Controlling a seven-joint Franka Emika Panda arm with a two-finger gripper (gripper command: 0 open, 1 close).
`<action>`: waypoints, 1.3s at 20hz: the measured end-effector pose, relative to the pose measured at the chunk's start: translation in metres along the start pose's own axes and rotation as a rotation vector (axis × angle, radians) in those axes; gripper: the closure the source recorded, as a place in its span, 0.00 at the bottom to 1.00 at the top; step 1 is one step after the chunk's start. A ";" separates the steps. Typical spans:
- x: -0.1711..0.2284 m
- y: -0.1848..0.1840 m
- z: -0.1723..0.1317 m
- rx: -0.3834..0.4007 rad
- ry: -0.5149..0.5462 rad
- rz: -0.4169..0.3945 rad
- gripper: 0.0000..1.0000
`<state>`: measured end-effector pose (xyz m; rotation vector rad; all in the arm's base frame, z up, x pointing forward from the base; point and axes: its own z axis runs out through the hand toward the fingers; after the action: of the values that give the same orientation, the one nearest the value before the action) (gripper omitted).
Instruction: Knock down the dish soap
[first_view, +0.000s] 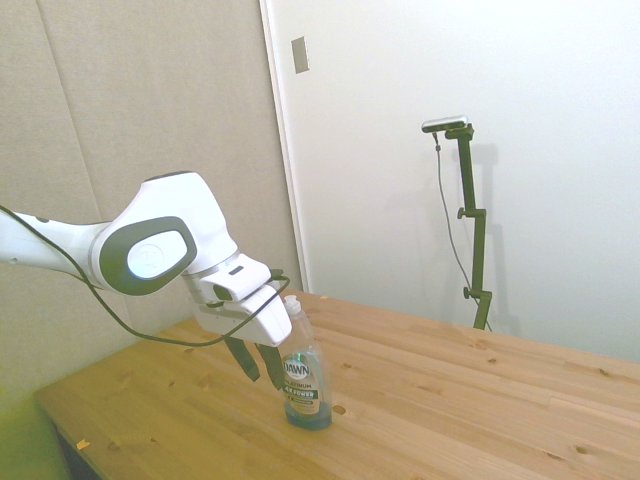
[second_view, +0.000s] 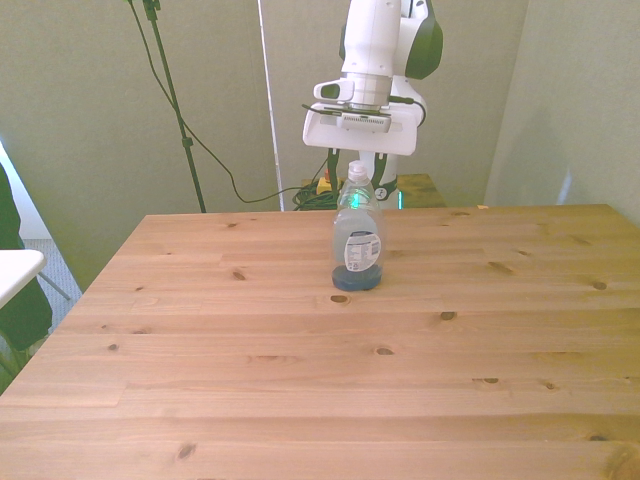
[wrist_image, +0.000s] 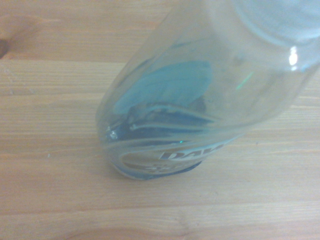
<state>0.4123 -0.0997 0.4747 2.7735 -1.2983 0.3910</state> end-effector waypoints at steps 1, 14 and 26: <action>0.001 -0.001 -0.001 0.003 0.003 0.000 1.00; 0.021 -0.034 0.013 0.053 0.048 0.059 1.00; 0.070 -0.117 0.035 0.131 0.075 0.208 1.00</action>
<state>0.5520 -0.0818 0.4655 2.7022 -1.6036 0.6067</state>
